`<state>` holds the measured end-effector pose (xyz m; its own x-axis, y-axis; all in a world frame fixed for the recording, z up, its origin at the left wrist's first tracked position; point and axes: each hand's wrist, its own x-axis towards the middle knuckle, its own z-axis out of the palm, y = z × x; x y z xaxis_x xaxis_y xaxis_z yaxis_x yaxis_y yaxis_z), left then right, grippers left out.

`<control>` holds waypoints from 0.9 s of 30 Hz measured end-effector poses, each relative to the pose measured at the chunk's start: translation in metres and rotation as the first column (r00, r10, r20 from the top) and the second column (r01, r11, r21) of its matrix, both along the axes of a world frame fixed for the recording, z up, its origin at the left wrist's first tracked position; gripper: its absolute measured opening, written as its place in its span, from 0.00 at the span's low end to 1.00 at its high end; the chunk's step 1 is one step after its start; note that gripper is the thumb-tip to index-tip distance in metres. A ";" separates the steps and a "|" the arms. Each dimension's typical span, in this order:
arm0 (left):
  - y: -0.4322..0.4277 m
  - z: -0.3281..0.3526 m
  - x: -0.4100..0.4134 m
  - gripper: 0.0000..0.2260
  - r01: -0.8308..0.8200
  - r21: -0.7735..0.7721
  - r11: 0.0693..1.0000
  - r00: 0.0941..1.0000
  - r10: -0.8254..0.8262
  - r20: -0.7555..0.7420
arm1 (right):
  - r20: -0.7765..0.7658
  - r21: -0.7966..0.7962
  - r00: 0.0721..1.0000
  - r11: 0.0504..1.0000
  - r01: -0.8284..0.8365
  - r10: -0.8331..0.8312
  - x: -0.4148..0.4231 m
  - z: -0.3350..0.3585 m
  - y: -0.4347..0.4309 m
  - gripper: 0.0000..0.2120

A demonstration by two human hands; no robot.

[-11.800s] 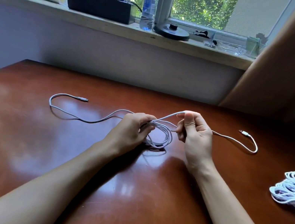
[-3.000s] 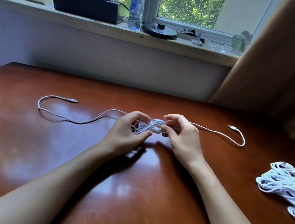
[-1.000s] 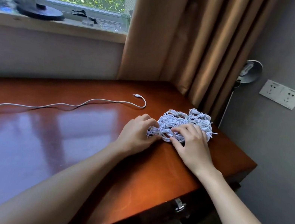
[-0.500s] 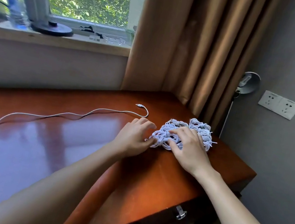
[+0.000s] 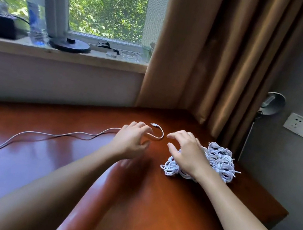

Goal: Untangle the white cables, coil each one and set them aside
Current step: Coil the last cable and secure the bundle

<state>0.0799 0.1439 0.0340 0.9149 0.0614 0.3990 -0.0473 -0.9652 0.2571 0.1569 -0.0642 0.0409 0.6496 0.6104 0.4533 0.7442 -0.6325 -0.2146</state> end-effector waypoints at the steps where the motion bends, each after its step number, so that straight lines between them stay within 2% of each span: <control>1: 0.006 -0.001 0.005 0.17 -0.010 0.003 1.000 1.000 0.010 -0.007 | -0.009 -0.012 1.000 1.000 -0.003 0.003 0.007 0.001 0.007 0.14; 12: 0.045 -0.023 0.053 0.16 -0.090 0.003 0.996 0.990 0.090 -0.106 | -0.116 -0.291 0.993 0.956 -0.042 0.008 0.068 -0.006 0.068 0.17; 15: 0.048 -0.029 0.057 0.13 -0.110 0.019 0.994 0.987 0.111 -0.113 | -0.139 -0.327 0.990 0.944 -0.048 0.003 0.073 -0.007 0.073 0.13; 18: 0.049 -0.033 0.057 0.10 -0.115 0.019 0.993 0.990 0.116 -0.085 | -0.149 -0.311 0.989 0.949 -0.045 -0.001 0.075 -0.008 0.074 0.06; 27: 0.061 -0.025 0.021 0.11 -0.109 0.000 0.994 0.993 0.109 -0.034 | -0.124 -0.021 0.985 0.992 -0.124 0.121 0.049 0.001 0.072 0.06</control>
